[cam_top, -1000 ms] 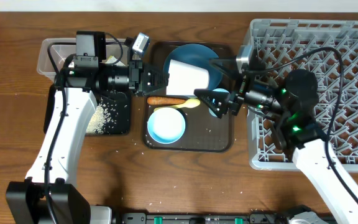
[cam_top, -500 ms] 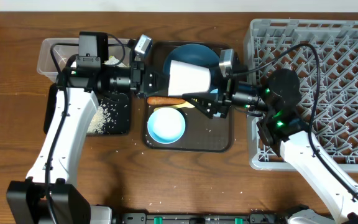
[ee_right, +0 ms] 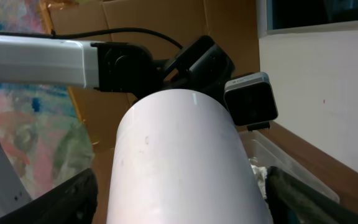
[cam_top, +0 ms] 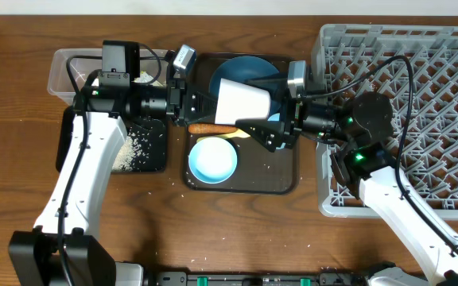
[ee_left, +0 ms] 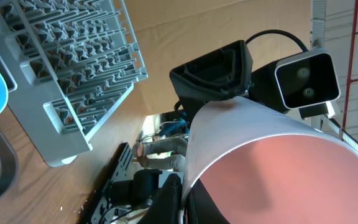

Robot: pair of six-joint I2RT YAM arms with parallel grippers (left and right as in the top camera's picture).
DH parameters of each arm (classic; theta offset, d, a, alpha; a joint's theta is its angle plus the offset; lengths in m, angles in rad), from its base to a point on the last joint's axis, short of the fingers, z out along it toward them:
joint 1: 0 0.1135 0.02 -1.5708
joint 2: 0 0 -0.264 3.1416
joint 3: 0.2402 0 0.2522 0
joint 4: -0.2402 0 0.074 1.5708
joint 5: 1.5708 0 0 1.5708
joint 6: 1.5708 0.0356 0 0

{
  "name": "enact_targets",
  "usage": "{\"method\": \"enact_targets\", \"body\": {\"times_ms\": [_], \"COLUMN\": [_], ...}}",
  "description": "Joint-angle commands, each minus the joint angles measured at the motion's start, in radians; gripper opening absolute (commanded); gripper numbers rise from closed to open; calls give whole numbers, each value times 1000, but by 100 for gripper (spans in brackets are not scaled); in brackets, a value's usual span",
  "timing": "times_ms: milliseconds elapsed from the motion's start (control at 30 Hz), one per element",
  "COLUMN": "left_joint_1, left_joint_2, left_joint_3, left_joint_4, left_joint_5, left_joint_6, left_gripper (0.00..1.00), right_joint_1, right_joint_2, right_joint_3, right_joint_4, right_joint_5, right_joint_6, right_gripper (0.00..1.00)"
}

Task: Sort waste into correct bins and load items into the dishwasher rack
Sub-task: 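Hand the pink cup from the left gripper to the right gripper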

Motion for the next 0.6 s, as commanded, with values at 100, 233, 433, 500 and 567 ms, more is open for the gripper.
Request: {"method": "enact_targets", "body": {"times_ms": [100,233,433,500,567], "left_joint_1": [-3,-3,-3,-3,-3], "left_joint_2": [-2,-2,-2,-2,-2], "left_joint_3": [15,15,15,15,15], "left_joint_4": [-2,-2,-2,-2,-2], "left_joint_5": [9,9,8,9,8], "left_joint_6": [5,2,2,2,2], "left_gripper": [6,6,13,17,17], "right_joint_1": [-10,-10,-15,-24,-40], "right_joint_2": [2,2,2,2,2], "right_joint_3": [12,12,12,12,12], "right_joint_4": [5,5,9,8,9], "right_joint_5": [-12,-14,-45,-56,-77], "right_joint_6": [13,13,13,13,13], "right_gripper": [69,57,50,49,49]}}
